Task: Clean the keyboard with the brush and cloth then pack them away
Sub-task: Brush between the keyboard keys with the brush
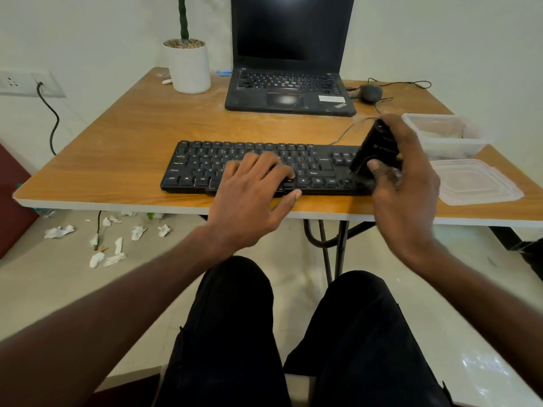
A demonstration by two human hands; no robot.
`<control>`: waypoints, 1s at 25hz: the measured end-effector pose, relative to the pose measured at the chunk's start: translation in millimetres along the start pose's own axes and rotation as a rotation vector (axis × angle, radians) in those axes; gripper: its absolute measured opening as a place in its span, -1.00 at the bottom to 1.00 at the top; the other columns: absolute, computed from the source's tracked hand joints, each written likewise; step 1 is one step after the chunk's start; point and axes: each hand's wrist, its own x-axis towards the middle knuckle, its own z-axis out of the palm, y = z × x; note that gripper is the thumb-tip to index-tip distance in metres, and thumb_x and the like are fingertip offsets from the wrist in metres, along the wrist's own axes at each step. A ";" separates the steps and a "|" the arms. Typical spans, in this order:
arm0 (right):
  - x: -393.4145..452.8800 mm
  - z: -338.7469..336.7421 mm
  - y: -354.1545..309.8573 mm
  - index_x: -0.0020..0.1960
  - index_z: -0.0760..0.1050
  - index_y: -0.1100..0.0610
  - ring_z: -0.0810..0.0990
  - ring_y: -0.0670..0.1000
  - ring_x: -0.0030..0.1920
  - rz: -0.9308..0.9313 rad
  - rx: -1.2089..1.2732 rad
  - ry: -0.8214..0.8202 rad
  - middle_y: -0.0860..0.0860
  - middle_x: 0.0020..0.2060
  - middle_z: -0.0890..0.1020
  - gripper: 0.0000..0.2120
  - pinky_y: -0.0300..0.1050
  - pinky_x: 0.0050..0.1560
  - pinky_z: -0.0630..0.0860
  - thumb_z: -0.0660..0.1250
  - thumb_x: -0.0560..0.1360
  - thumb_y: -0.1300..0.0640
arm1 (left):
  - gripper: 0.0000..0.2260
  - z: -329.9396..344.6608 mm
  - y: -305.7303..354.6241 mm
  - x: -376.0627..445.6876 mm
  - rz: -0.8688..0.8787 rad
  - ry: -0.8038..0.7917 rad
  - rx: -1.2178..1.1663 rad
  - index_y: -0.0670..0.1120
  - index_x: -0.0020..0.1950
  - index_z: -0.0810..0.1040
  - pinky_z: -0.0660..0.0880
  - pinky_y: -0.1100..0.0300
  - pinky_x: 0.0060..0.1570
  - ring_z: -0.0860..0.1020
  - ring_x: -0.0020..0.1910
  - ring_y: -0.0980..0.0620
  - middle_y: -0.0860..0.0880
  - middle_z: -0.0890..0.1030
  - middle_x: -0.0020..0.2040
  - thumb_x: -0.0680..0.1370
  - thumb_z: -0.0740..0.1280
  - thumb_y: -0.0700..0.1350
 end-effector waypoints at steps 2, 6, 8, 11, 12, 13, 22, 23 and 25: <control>-7.0 11.3 -7.6 0.56 0.38 0.02 0.53 -0.05 0.36 -0.065 0.097 -0.090 -0.03 0.36 0.56 -0.39 -0.05 0.32 0.56 0.37 0.57 0.37 | -0.66 2.6 0.1 -0.9 -0.024 0.024 0.018 -0.02 0.31 0.56 0.32 0.01 0.17 0.47 0.17 -0.05 -0.02 0.52 0.19 0.68 0.24 0.17; -7.3 24.4 -13.0 0.57 0.38 -0.04 0.54 -0.04 0.18 -0.211 -0.025 -0.262 0.05 0.19 0.56 -0.40 -0.20 0.16 0.57 0.39 0.59 0.29 | -0.67 3.2 0.2 -2.6 -0.034 0.032 0.045 0.00 0.32 0.57 0.28 0.00 0.19 0.47 0.17 -0.05 -0.01 0.53 0.18 0.67 0.25 0.15; 1.3 17.4 -8.0 0.58 0.32 -0.15 0.46 -0.09 0.12 -0.147 -0.203 -0.191 0.05 0.17 0.49 -0.40 -0.32 0.11 0.49 0.38 0.61 0.19 | -0.68 2.3 -0.5 -2.2 -0.041 0.036 0.027 0.00 0.31 0.57 0.28 -0.02 0.21 0.48 0.17 -0.05 -0.01 0.53 0.17 0.66 0.26 0.14; -0.2 9.0 -7.0 0.58 0.31 -0.14 0.44 -0.13 0.12 -0.064 -0.242 -0.093 0.04 0.17 0.47 -0.40 -0.29 0.12 0.49 0.39 0.61 0.15 | -0.68 2.5 -0.9 -3.0 -0.038 0.039 0.010 0.01 0.30 0.57 0.27 -0.03 0.24 0.47 0.18 -0.04 0.00 0.52 0.17 0.65 0.26 0.13; -4.6 10.2 -9.1 0.57 0.32 -0.10 0.47 -0.10 0.13 -0.099 -0.204 -0.107 0.05 0.17 0.49 -0.42 -0.27 0.14 0.50 0.40 0.61 0.15 | -0.68 2.6 -1.2 -3.3 -0.039 0.040 0.010 0.01 0.30 0.57 0.27 -0.03 0.25 0.47 0.18 -0.04 0.00 0.52 0.17 0.65 0.26 0.13; -9.0 11.6 -11.2 0.57 0.34 -0.06 0.50 -0.06 0.14 -0.144 -0.164 -0.142 0.06 0.17 0.51 -0.43 -0.26 0.15 0.50 0.41 0.61 0.14 | -0.69 2.6 -1.7 -3.3 -0.039 0.043 0.012 0.01 0.30 0.57 0.27 -0.03 0.25 0.47 0.18 -0.04 0.00 0.52 0.17 0.65 0.26 0.14; 7.8 -12.1 10.4 0.50 0.41 -0.14 0.51 0.03 0.12 -0.034 -0.225 0.022 0.06 0.13 0.43 -0.43 0.00 0.10 0.62 0.39 0.57 0.25 | -0.70 2.3 -1.3 -2.2 -0.035 0.048 0.002 0.02 0.29 0.57 0.27 -0.05 0.27 0.48 0.18 -0.04 0.00 0.53 0.17 0.66 0.27 0.13; 5.1 -15.3 9.5 0.51 0.41 -0.12 0.52 0.02 0.16 -0.048 -0.185 0.013 0.06 0.16 0.45 -0.43 -0.09 0.12 0.61 0.39 0.58 0.27 | -0.70 2.4 -0.8 -2.1 -0.034 0.049 0.003 0.02 0.29 0.57 0.27 -0.05 0.27 0.48 0.18 -0.04 0.00 0.53 0.17 0.66 0.27 0.13; 1.2 -23.0 10.7 0.52 0.41 -0.06 0.51 -0.01 0.26 -0.122 -0.097 -0.095 0.05 0.24 0.49 -0.43 -0.23 0.18 0.57 0.39 0.58 0.32 | -0.70 2.1 -0.6 -2.0 -0.032 0.049 0.003 0.01 0.29 0.57 0.27 -0.06 0.27 0.48 0.18 -0.05 -0.01 0.53 0.17 0.66 0.27 0.13</control>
